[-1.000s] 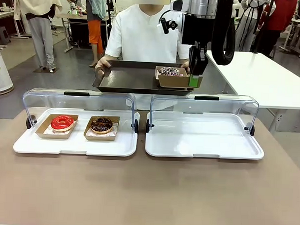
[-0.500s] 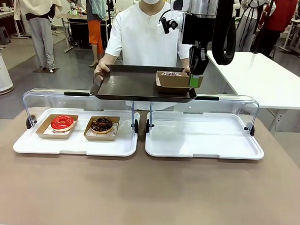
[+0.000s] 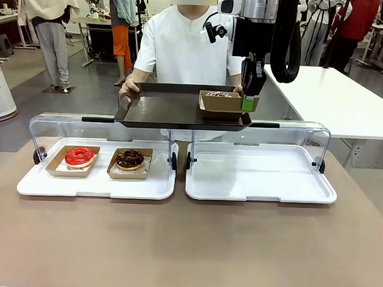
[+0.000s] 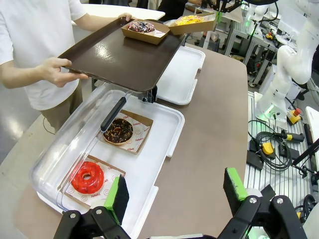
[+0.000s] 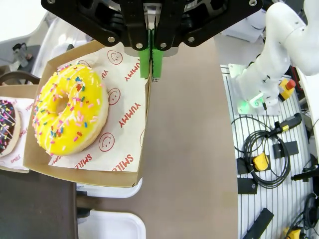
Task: Provide the desired donut to the person.
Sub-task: Place the picked Paper togo box onto the Handle tray extended by the person.
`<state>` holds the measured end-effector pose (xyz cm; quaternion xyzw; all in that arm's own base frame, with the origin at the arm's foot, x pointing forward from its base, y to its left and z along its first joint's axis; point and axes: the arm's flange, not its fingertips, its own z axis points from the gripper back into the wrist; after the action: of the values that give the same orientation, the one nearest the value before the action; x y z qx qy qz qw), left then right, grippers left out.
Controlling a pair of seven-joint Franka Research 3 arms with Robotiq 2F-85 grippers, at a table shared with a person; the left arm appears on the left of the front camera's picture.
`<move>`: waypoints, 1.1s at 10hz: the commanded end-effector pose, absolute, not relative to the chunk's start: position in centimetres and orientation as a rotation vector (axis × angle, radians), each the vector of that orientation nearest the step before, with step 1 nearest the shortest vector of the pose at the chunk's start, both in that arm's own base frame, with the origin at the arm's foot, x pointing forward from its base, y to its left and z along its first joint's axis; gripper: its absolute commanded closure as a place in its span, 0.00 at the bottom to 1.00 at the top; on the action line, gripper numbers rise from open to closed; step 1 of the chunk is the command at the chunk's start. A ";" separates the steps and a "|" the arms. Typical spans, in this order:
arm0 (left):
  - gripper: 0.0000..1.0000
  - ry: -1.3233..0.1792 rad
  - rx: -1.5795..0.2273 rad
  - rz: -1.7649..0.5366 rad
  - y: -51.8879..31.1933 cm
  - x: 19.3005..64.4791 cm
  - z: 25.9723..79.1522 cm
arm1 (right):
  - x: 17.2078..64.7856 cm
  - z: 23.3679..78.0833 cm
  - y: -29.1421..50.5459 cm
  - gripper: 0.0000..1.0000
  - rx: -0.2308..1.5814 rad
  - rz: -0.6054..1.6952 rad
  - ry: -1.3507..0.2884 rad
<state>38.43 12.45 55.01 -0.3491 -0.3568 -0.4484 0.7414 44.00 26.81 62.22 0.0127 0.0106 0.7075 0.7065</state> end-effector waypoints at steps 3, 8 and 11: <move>0.00 -0.796 -0.774 -0.983 12.5 38.4 55.1 | 43.5 61.9 26.4 1.00 0.031 1.566 0.026; 0.00 -0.796 -0.774 -0.983 12.5 38.4 55.1 | 43.5 61.9 26.4 1.00 0.031 1.566 0.026; 0.00 -0.796 -0.774 -0.983 12.5 38.4 55.1 | 43.6 64.6 28.1 0.98 -0.020 1.574 -0.011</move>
<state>38.43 12.45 55.01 -0.3491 -0.3568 -0.4484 0.7414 43.62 27.57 63.19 0.0072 0.0015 0.7121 0.7020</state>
